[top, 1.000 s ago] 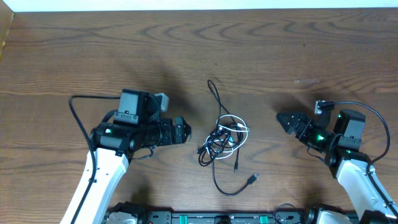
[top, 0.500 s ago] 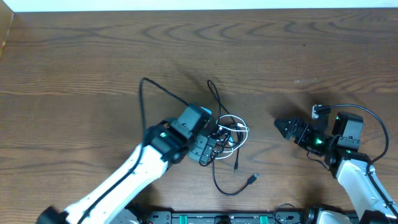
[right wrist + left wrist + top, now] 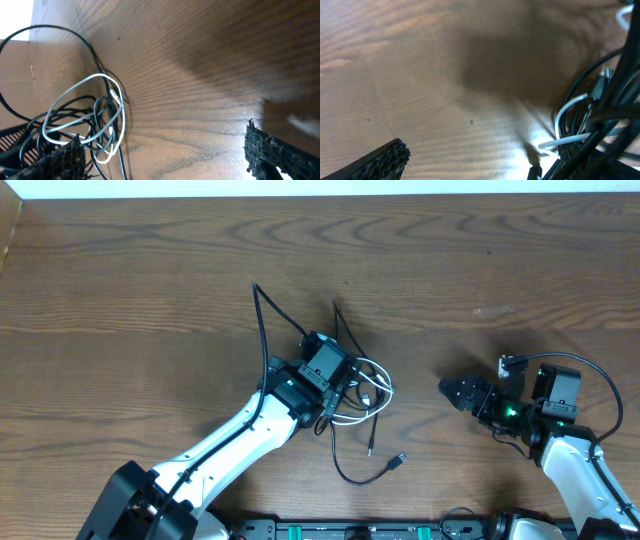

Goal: Untangle cables

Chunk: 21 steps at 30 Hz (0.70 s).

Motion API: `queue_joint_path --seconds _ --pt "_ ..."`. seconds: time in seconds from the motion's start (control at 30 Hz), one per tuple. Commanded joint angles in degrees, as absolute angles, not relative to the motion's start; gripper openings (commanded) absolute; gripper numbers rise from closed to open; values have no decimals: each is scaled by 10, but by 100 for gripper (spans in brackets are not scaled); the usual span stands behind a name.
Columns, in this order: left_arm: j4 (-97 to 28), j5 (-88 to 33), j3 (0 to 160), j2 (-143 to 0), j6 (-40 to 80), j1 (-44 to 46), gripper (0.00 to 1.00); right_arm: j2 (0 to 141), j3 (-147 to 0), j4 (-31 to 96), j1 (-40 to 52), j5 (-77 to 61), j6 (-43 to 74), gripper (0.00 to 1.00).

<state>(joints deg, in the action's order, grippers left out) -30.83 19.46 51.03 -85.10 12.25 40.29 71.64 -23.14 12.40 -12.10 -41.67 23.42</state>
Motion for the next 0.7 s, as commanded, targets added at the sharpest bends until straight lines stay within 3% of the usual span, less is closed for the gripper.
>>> queue_joint_path --seconds 0.0,0.33,0.67 --pt "-291 236 507 -842 135 403 95 716 -232 133 -123 -419 227 99" --pt "-329 236 528 -751 134 403 96 716 -232 142 -123 -419 227 99" --pt "-344 185 513 -765 153 403 100 716 -232 175 -123 -389 227 99"
